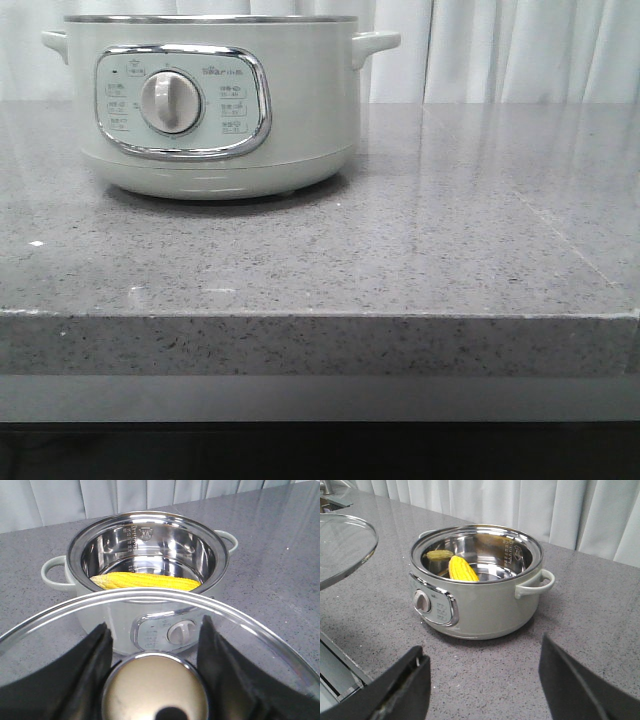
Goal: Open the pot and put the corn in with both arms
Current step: 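Lower the glass lid back onto the pot with the left gripper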
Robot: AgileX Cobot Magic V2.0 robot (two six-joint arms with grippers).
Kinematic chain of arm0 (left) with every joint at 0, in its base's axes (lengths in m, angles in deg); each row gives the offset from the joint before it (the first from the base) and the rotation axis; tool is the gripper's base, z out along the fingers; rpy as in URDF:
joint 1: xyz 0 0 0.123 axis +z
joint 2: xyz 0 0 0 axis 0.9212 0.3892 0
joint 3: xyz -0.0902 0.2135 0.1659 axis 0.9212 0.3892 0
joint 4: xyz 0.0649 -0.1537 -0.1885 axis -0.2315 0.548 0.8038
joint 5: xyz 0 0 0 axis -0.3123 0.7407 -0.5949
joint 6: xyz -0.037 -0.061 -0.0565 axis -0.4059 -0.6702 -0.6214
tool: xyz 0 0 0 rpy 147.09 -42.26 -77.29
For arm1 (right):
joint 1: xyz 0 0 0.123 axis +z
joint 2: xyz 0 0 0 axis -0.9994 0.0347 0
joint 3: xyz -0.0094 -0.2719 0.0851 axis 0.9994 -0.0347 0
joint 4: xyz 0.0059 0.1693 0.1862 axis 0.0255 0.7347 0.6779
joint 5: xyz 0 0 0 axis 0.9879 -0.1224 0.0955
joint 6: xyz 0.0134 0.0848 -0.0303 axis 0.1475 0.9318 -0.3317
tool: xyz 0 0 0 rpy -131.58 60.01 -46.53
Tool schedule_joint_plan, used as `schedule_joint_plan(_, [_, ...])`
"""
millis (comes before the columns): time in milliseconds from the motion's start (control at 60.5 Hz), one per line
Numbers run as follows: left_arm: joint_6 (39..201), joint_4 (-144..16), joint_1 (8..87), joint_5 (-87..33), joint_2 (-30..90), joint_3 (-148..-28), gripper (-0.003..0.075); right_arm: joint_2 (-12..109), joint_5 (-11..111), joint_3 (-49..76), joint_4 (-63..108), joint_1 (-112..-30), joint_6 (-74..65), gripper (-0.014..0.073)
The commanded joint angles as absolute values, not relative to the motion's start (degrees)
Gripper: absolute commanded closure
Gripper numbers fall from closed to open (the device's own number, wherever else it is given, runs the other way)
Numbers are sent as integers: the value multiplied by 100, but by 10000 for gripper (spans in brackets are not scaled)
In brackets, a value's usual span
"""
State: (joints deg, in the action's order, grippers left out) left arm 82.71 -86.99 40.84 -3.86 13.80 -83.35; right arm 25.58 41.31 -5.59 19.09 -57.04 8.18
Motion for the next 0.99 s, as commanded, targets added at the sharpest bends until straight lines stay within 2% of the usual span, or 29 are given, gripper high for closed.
schedule_joint_plan(0, [8241,-8640,4084,-1190,1350,-8530,513,2552,4613,-401,1885,-5710,808,105])
schedule_joint_plan(446, [8241,-8628,4084,-1832,1885,-8556,513,2552,4613,-401,1885,-5710,808,105])
schedule_joint_plan(711, [8241,-8628,4084,-2881,3095,-9116,513,2552,4613,-401,1885,-5710,808,105])
schedule_joint_plan(975, [8231,-8628,4084,-3009,4395,-10266,513,2552,4613,-401,1885,-5710,808,105])
